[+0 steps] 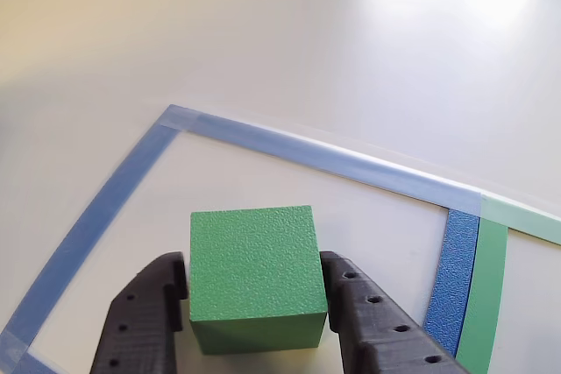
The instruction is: Tower of hanoi
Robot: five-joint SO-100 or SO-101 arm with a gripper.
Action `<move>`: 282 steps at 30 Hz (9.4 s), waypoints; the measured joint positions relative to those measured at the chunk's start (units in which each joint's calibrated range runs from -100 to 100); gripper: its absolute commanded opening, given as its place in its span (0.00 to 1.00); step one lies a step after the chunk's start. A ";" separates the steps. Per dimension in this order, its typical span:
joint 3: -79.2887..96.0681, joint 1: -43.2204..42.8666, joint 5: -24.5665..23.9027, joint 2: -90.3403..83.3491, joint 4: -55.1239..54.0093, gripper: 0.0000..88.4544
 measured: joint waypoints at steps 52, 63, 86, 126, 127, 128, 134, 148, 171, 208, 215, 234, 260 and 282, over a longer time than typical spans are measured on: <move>-49.18 30.25 0.94 -69.53 144.74 0.00; -30.18 36.05 0.94 -80.71 133.73 0.26; 28.55 38.24 0.94 -70.79 50.56 0.43; 16.85 32.05 0.94 -2.61 -13.88 0.39; 16.42 32.05 0.94 -2.27 -13.88 0.39; 16.17 32.05 0.94 -1.93 -13.88 0.39; 14.62 32.05 0.94 0.00 -13.88 0.38; 10.92 31.95 0.94 3.53 -13.88 0.30; 10.75 30.25 0.75 3.78 -13.88 0.08; 8.25 23.46 0.94 -47.84 45.45 0.04; -15.13 23.07 0.94 -59.10 89.63 0.04; -59.33 12.68 0.57 -59.44 144.98 0.04; 6.62 2.70 0.19 -60.87 65.87 0.04; 7.05 0.70 0.00 -25.47 23.76 0.04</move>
